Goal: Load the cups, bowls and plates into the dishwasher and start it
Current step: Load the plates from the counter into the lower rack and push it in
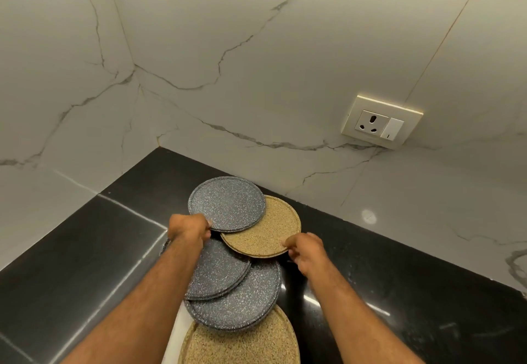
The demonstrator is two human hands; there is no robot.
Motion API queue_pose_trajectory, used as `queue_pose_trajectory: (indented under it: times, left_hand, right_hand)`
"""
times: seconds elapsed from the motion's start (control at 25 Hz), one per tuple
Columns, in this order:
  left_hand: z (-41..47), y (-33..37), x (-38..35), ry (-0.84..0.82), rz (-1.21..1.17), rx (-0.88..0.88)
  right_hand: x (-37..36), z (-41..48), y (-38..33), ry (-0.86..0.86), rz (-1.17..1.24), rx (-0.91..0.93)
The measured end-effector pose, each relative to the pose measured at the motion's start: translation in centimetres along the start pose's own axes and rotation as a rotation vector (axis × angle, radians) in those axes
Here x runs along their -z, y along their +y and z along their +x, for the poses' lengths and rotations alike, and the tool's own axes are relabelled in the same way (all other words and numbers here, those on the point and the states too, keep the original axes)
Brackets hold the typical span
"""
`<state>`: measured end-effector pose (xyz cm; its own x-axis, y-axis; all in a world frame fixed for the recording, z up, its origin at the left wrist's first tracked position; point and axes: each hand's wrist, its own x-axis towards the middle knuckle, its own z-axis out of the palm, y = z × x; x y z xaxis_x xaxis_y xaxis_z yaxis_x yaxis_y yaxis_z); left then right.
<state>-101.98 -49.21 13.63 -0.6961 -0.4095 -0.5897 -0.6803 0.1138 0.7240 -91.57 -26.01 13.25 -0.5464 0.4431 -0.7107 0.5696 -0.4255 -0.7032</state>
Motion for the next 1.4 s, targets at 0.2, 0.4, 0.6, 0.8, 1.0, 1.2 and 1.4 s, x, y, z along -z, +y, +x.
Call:
queue_pose_trajectory:
  times: [0.2, 0.4, 0.6, 0.8, 1.0, 1.2, 1.4]
  left_hand:
    - [-0.6, 0.3, 1.1, -0.137, -0.23, 0.146]
    - [-3.7, -0.2, 2.9, -0.157, -0.32, 0.157]
    - [-7.5, -2.1, 5.1, -0.203, -0.35, 0.092]
    - [-14.2, -5.4, 8.1, -0.258, -0.424, -0.001]
    - [-23.9, -10.0, 11.7, -0.286, -0.498, -0.156]
    - [-33.9, -15.1, 16.1, -0.249, -0.355, -0.4]
    - [-42.4, -18.7, 19.8, -0.122, -0.066, -0.654]
  right_hand:
    - [0.3, -1.2, -0.7, -0.152, 0.245, -0.072]
    - [2.0, -3.5, -0.2, -0.216, 0.277, -0.041]
    - [5.3, -7.2, 0.8, -0.214, 0.256, 0.054]
    - [10.4, -13.7, 2.2, -0.184, 0.175, 0.2]
    - [16.6, -20.4, 5.5, -0.154, 0.128, 0.365]
    - [22.9, -27.5, 10.0, -0.106, 0.002, 0.544]
    - [27.1, -33.8, 13.1, 0.052, -0.257, 0.74]
